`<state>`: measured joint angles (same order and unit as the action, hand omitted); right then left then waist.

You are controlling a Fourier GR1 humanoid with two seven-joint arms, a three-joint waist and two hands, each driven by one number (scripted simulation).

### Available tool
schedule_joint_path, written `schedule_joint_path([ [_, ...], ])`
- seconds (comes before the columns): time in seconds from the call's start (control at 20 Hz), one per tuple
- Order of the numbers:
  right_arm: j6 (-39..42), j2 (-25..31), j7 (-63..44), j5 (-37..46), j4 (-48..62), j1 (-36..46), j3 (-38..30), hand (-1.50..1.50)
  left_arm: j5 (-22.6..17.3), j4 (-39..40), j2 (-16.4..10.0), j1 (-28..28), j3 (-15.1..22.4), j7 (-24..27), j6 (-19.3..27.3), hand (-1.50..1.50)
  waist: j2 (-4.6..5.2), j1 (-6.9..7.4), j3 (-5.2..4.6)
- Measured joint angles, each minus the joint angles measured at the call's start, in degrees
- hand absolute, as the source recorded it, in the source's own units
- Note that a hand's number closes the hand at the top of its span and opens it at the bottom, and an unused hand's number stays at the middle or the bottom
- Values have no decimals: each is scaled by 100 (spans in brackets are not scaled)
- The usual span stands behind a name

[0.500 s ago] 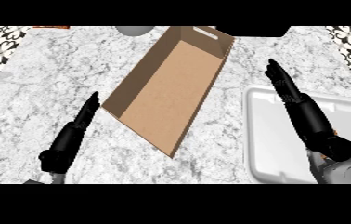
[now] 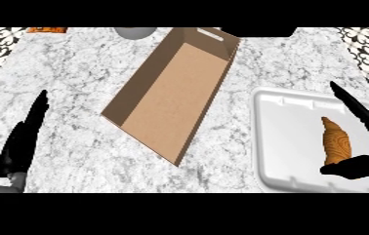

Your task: Pick the croissant from the tray and place it in the cardboard box

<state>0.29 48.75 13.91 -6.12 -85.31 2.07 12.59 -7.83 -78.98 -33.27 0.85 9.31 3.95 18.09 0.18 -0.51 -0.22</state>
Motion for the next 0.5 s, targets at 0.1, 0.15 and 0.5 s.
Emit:
schedule_joint_path([
  [0.1,96,44,650,-22,565,-300,-182,-150,5,70,-103,40,-111,-177,39,0,7,-21,25],
  [0.15,201,18,994,-183,793,-427,-330,-150,23,110,-137,40,-152,-217,69,0,7,-40,34],
  [0.5,1301,230,3317,-314,2530,-448,-908,-150,232,361,-129,356,-188,-489,98,0,8,33,42],
])
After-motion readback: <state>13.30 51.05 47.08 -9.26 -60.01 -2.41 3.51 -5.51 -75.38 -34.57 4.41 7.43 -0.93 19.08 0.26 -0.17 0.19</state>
